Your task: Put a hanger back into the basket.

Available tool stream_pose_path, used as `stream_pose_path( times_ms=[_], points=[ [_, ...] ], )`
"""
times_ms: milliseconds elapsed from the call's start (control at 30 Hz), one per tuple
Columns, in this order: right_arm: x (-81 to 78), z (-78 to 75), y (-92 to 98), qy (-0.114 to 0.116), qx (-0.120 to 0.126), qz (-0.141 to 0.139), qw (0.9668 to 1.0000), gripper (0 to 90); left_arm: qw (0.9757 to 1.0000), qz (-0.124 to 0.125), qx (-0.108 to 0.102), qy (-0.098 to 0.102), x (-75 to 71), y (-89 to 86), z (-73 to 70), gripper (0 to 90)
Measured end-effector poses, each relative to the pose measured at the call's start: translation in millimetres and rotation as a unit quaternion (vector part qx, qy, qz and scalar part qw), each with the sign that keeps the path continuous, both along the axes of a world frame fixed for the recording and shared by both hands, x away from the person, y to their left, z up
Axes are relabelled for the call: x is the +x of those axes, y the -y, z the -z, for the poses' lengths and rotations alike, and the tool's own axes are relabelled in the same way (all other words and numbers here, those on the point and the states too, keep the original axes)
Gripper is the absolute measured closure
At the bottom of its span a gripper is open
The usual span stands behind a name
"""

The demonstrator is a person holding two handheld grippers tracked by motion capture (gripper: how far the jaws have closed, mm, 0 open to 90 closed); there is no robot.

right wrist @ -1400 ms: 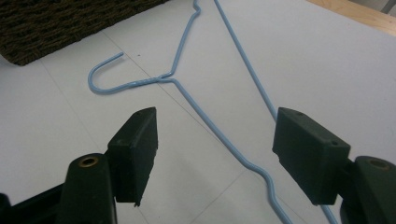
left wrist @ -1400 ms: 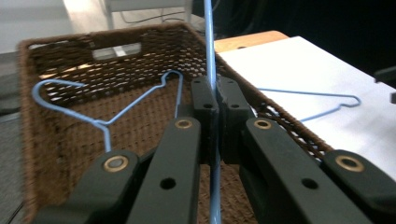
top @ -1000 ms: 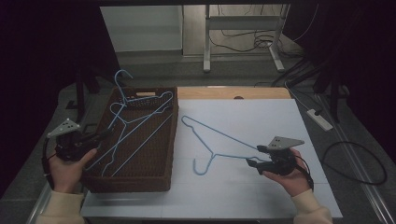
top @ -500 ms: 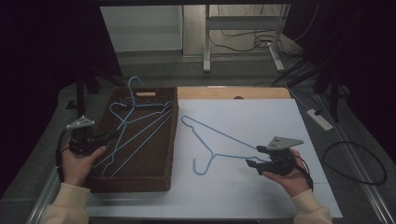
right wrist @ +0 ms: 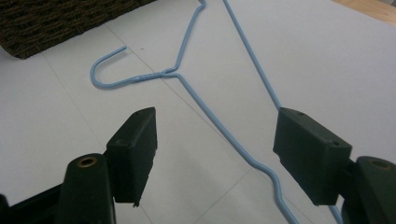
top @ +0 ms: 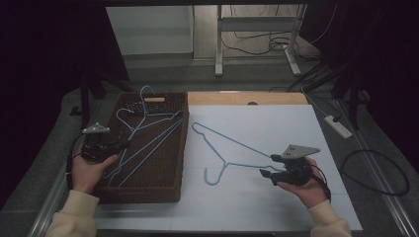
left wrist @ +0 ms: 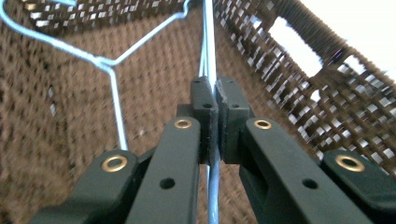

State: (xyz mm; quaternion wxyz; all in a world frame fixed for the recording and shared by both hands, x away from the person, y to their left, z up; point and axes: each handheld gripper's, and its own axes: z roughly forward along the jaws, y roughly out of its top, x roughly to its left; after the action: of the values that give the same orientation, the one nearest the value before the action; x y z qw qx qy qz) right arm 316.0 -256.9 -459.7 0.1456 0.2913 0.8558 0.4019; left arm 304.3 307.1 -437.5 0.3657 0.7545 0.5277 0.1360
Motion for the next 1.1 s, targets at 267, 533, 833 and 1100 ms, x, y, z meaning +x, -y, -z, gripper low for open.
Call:
stream_pose_path(
  times_ms=[267,533,833,1100],
  points=[
    [0.1,0.6,-1.3,0.000,-0.002,-0.001,1.0000,30.9,0.9985,-0.002,0.032,-0.045,6.5,-0.8,4.0,87.3],
    [0.3,1.1,-1.3,-0.001,-0.003,-0.001,1.0000,30.4,0.9948,-0.006,0.051,-0.088,13.6,-1.9,9.8,86.9],
    [-0.1,1.3,-1.4,-0.002,-0.004,-0.004,1.0000,30.2,0.9912,-0.013,0.077,-0.106,19.3,-1.4,15.9,78.4],
    [-0.6,1.3,0.1,-0.003,-0.002,-0.002,1.0000,30.0,0.9957,-0.018,0.080,-0.044,11.1,2.1,7.0,51.9]
  ],
)
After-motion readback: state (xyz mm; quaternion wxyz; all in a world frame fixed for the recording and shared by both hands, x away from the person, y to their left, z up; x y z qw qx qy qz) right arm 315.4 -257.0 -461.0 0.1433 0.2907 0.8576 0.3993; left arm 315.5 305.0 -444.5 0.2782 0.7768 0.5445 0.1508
